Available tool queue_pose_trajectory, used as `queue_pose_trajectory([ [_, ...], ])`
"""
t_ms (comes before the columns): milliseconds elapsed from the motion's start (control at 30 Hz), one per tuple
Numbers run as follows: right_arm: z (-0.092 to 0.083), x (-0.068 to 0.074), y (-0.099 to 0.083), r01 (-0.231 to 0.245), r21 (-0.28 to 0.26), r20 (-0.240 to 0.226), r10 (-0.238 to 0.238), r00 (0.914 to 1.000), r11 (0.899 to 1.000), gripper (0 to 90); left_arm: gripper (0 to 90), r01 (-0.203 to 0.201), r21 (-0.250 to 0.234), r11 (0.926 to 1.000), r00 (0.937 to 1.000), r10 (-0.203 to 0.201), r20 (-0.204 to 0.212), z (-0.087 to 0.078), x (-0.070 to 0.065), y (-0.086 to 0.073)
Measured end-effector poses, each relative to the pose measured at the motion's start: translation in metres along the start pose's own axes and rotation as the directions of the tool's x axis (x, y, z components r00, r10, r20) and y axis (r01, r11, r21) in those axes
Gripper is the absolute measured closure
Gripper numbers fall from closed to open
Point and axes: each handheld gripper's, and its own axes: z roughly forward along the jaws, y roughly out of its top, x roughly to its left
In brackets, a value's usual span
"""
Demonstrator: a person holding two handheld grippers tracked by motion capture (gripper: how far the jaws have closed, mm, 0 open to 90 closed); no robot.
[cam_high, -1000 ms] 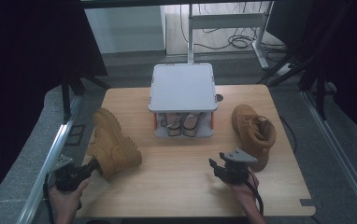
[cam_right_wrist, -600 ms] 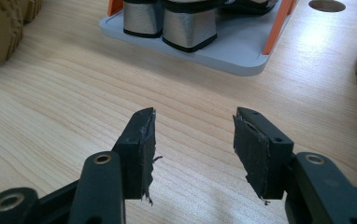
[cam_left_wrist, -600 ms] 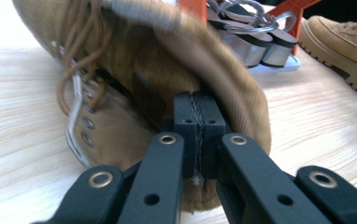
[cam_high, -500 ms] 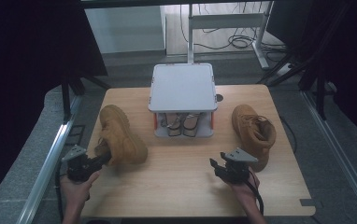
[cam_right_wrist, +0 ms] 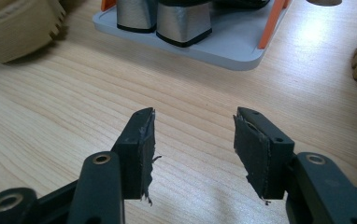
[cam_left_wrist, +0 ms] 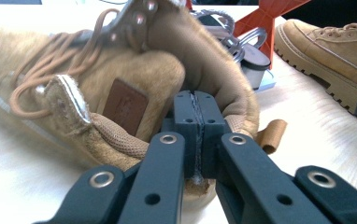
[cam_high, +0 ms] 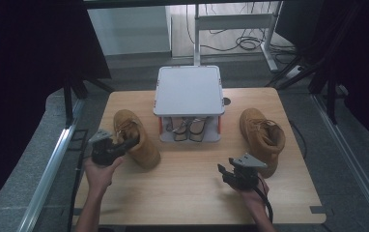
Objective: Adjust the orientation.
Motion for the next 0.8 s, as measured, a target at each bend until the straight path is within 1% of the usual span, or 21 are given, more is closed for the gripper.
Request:
queue_pose_trajectory([
  [67, 0.0, 0.0, 0.0, 0.004, 0.002, 0.006, -0.004, 1.0, 1.0, 47.6, 89.5, -0.014, 0.013, 0.9998, 0.9999, 0.014, -0.005, 0.01, -0.004, 0.009],
  [100, 0.0, 0.0, 0.0, 0.004, 0.002, 0.007, -0.004, 1.0, 1.0, 47.6, 89.5, -0.024, 0.034, 0.9991, 0.9997, 0.024, -0.007, 0.016, -0.006, 0.015],
  [133, 0.0, -0.001, 0.0, 0.0, 0.002, 0.008, 0.0, 1.0, 1.0, 47.6, 89.4, -0.024, 0.046, 0.9987, 0.9997, 0.025, -0.009, 0.02, -0.007, 0.017],
  [200, -0.001, -0.003, 0.0, -0.006, 0.002, 0.006, 0.006, 1.0, 1.0, 47.8, 89.3, -0.038, 0.068, 0.997, 0.999, 0.04, -0.019, 0.029, -0.011, 0.02],
  [233, -0.001, -0.004, 0.0, -0.01, 0.003, 0.007, 0.01, 0.9999, 1.0, 47.8, 89.3, -0.041, 0.074, 0.9964, 0.9988, 0.043, -0.023, 0.031, -0.011, 0.02],
  [267, -0.002, -0.005, -0.001, -0.009, 0.001, 0.009, 0.009, 0.9999, 1.0, 47.8, 89.3, -0.041, 0.067, 0.9969, 0.9988, 0.042, -0.026, 0.031, -0.012, 0.02],
  [333, -0.002, -0.006, -0.001, -0.012, 0.001, 0.01, 0.012, 0.9999, 1.0, 47.8, 89.3, -0.048, 0.061, 0.997, 0.9982, 0.05, -0.034, 0.029, -0.013, 0.019],
  [400, -0.002, -0.006, -0.001, -0.014, -0.001, 0.011, 0.014, 0.9998, 1.0, 47.8, 89.4, -0.055, 0.022, 0.9982, 0.998, 0.056, -0.031, 0.021, -0.016, 0.019],
  [467, -0.002, -0.006, -0.001, -0.013, -0.002, 0.012, 0.013, 0.9998, 1.0, 47.8, 89.4, -0.066, -0.014, 0.9978, 0.9975, 0.065, -0.028, 0.011, -0.021, 0.02],
  [567, -0.001, -0.005, -0.001, -0.01, 0.001, 0.013, 0.01, 0.9999, 1.0, 47.8, 89.2, -0.086, -0.046, 0.9953, 0.9963, 0.085, -0.011, -0.002, -0.031, 0.019],
  [667, 0.0, -0.004, -0.001, -0.01, 0.003, 0.012, 0.01, 0.9999, 1.0, 47.8, 89.0, -0.101, -0.062, 0.993, 0.9949, 0.101, 0.001, -0.007, -0.042, 0.013],
  [733, 0.0, -0.004, -0.001, -0.006, 0.004, 0.012, 0.006, 0.9999, 1.0, 47.8, 89.0, -0.106, -0.066, 0.9922, 0.9942, 0.107, 0.01, -0.006, -0.049, 0.007],
  [800, 0.0, -0.003, -0.001, -0.007, 0.003, 0.011, 0.007, 0.9999, 1.0, 47.8, 88.9, -0.108, -0.058, 0.9924, 0.9937, 0.11, 0.023, -0.003, -0.055, 0.001],
])
